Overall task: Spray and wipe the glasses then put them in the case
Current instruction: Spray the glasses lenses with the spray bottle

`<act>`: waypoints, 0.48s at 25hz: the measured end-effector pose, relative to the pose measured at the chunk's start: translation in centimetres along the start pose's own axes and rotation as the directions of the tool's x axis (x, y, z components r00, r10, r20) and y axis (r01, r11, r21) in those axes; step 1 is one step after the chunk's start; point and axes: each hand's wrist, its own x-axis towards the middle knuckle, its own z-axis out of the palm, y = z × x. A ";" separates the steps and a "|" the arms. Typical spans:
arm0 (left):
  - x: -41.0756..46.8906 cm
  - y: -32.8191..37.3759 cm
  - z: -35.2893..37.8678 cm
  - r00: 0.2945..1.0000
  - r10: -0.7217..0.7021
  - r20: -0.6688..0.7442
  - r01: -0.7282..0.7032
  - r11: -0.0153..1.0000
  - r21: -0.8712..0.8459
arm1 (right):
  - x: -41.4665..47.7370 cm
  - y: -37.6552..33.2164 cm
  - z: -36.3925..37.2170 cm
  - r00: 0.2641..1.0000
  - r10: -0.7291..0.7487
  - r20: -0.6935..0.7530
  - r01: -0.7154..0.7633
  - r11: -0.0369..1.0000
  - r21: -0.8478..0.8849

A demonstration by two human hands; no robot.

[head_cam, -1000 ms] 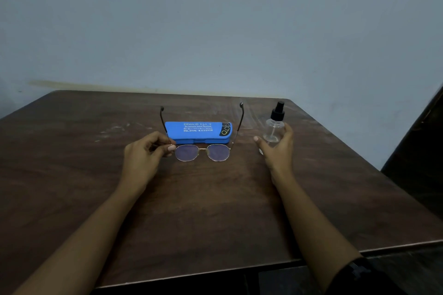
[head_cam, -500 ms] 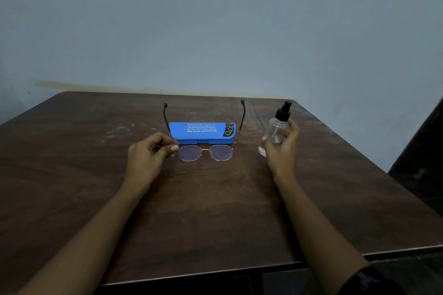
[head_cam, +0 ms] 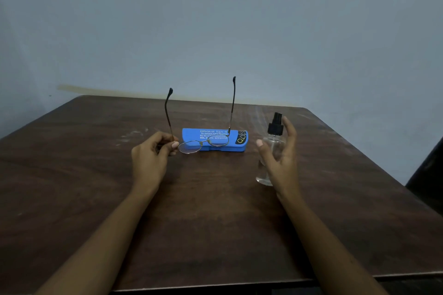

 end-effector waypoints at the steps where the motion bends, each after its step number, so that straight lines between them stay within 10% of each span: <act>1: 0.1 0.0 0.0 1.000 0.001 -0.011 -0.001 1.000 0.003 | -0.1 -0.2 0.1 0.999 -0.001 0.033 0.001 1.000 0.009; 12: 1.4 -1.0 -0.4 0.988 0.133 -0.083 -0.124 0.986 0.108 | 0.2 -4.0 5.2 0.908 -0.057 0.415 0.163 0.961 -0.224</act>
